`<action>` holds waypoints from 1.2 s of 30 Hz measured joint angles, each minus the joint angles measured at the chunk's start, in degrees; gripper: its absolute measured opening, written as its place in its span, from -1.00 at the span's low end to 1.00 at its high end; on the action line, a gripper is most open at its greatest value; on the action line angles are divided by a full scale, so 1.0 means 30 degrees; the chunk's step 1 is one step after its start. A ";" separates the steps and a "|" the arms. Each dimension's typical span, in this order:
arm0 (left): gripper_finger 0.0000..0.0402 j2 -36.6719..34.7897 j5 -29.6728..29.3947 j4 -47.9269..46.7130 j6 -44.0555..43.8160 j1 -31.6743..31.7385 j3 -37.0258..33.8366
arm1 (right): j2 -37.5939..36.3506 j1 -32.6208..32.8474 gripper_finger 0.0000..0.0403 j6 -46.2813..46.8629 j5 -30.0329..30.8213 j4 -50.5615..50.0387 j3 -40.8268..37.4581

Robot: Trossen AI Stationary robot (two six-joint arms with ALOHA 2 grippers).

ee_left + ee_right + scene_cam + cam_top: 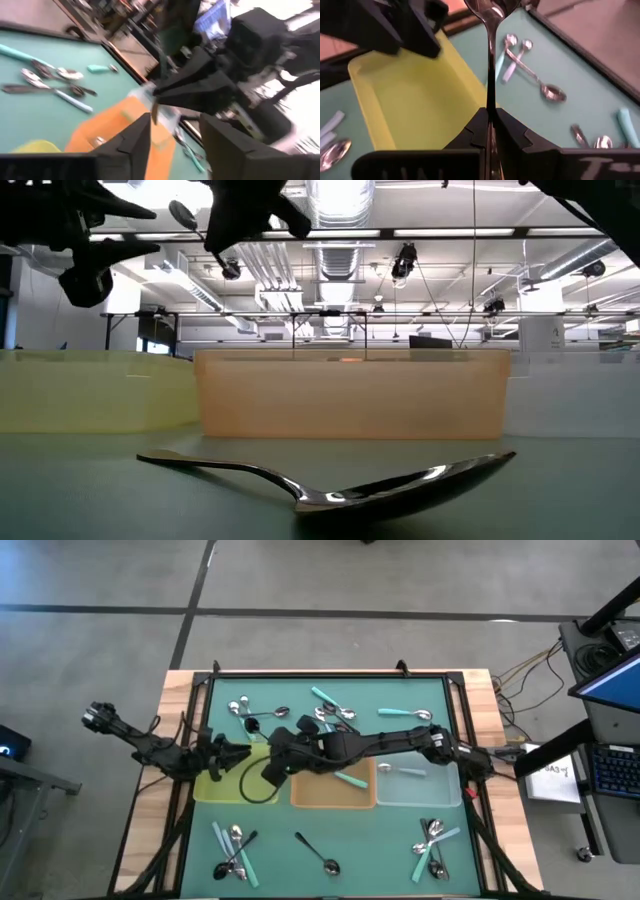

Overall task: Sort silverware by color (type)
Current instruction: Put the black spoon into the yellow bin

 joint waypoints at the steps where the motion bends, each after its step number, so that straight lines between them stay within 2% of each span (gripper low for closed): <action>1: -0.14 0.0071 -0.0411 0.0044 0.0279 0.0000 0.0000 | 0.0000 -0.0038 -0.94 -0.0467 -0.0007 0.0407 0.0000; 4: -0.02 0.0299 -0.1405 0.1040 0.1223 0.0006 0.0000 | 0.0000 -0.0230 -0.94 -0.1183 -0.0084 0.0998 -0.0011; 7: 0.02 0.0500 -0.1734 0.2491 0.2686 0.0000 0.0000 | 0.0007 -0.0505 -0.94 -0.1450 -0.0087 0.1054 -0.0044; 10: 0.01 0.0691 -0.1745 0.3732 0.3772 0.0020 0.0000 | 0.0073 -0.0612 -0.94 -0.2358 -0.0089 0.1917 -0.0058; 15: -0.03 0.1101 -0.1743 0.4071 0.3881 0.0124 0.0000 | 0.0356 -0.0612 -0.94 -0.3239 -0.2073 0.4060 -0.0058; 20: -0.09 0.1451 -0.2296 0.4378 0.3838 0.0130 0.0000 | 0.0554 -0.0634 -0.94 -0.3768 -0.2069 0.4575 -0.0073; 24: -0.25 0.1607 -0.2747 0.4351 0.3977 0.0163 0.0000 | 0.0554 -0.0626 -0.94 -0.4112 -0.2076 0.4637 -0.0073; 32: -0.88 0.1571 -0.2678 0.4432 0.3890 0.0189 0.0000 | 0.0554 -0.0643 -0.94 -0.4192 -0.2098 0.4585 -0.0073; 36: -0.97 0.1571 -0.2637 0.4488 0.3759 0.0182 0.0000 | 0.0554 -0.0648 -0.94 -0.4353 -0.2449 0.4572 -0.0073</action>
